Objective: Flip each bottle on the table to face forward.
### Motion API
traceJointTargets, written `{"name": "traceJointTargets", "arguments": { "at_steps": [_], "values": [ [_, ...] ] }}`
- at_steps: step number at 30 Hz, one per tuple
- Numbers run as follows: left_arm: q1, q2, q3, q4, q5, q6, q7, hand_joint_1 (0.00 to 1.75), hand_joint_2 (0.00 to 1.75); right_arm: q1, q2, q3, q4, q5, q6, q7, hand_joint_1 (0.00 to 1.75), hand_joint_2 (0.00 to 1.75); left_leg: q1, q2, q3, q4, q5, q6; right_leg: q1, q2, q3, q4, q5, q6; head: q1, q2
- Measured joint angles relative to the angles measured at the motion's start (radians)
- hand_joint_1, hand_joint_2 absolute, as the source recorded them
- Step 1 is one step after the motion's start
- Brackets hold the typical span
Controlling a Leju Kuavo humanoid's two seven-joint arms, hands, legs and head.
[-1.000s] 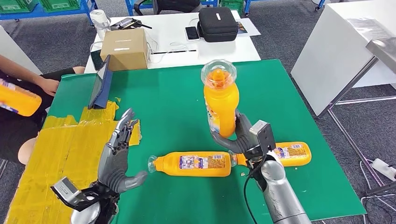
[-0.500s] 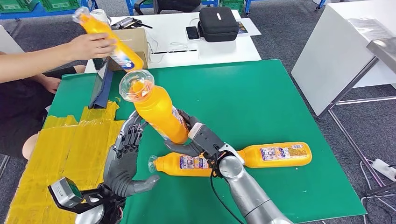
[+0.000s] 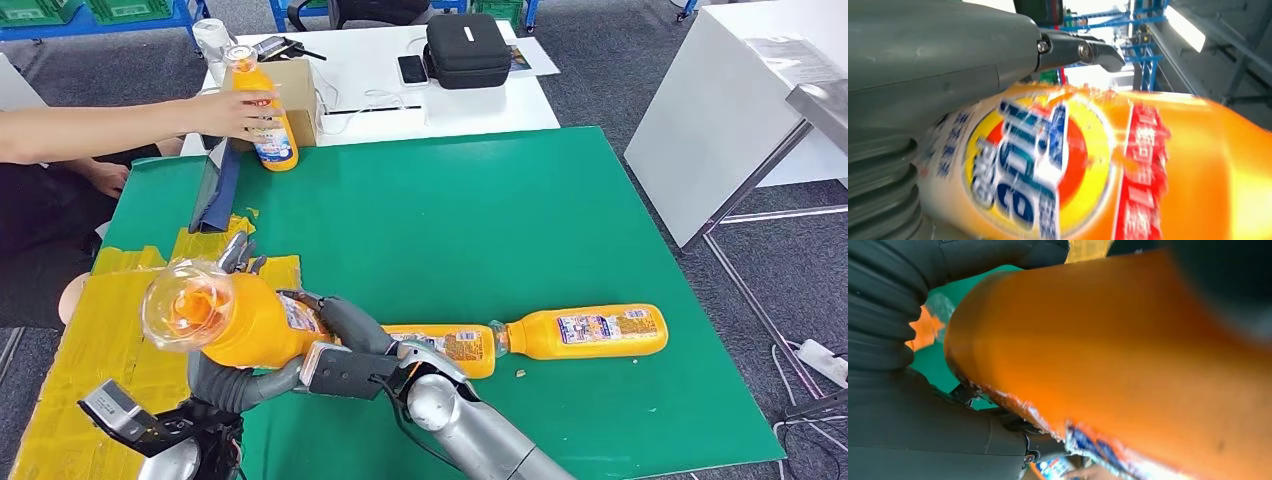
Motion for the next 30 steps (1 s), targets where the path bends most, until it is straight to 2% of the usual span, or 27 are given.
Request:
{"name": "traceJointTargets", "arguments": {
  "at_steps": [4, 7, 11, 30],
  "values": [
    [0.013, 0.0, 0.028, 0.0, 0.0, -0.001, 0.001, 0.0, 1.75, -0.003, 0.0, 0.036, 0.0, 0.0, -0.007, 0.012, 1.75, 1.75, 0.0, 0.0, 0.0, 0.0, 0.0, 0.0, 0.0, 0.0, 0.0, 0.0, 0.0, 0.0, 0.0, 0.0],
    [0.018, -0.001, 0.044, 0.0, 0.0, -0.001, 0.004, 0.07, 1.75, -0.007, 0.0, 0.051, 0.001, 0.0, -0.011, 0.018, 1.75, 1.75, -0.001, 0.0, 0.0, 0.0, 0.0, 0.0, -0.001, 0.0, 0.0, 0.0, 0.0, 0.0, 0.0, 0.0],
    [0.025, -0.002, 0.054, 0.0, 0.0, -0.001, 0.008, 1.75, 1.75, -0.012, -0.002, 0.066, 0.004, -0.001, -0.015, 0.023, 1.75, 1.75, -0.001, 0.0, 0.0, 0.0, 0.0, 0.0, -0.001, 0.0, 0.0, 0.0, 0.0, 0.0, 0.0, 0.0],
    [0.022, -0.006, 0.063, 0.01, 0.04, -0.046, -0.001, 1.75, 1.75, -0.017, -0.015, 0.085, 0.039, -0.029, -0.069, 0.0, 1.75, 1.75, 0.0, 0.0, 0.0, 0.0, 0.0, 0.0, 0.0, 0.0, -0.001, 0.0, 0.0, 0.0, 0.0, 0.0]
  ]
}}
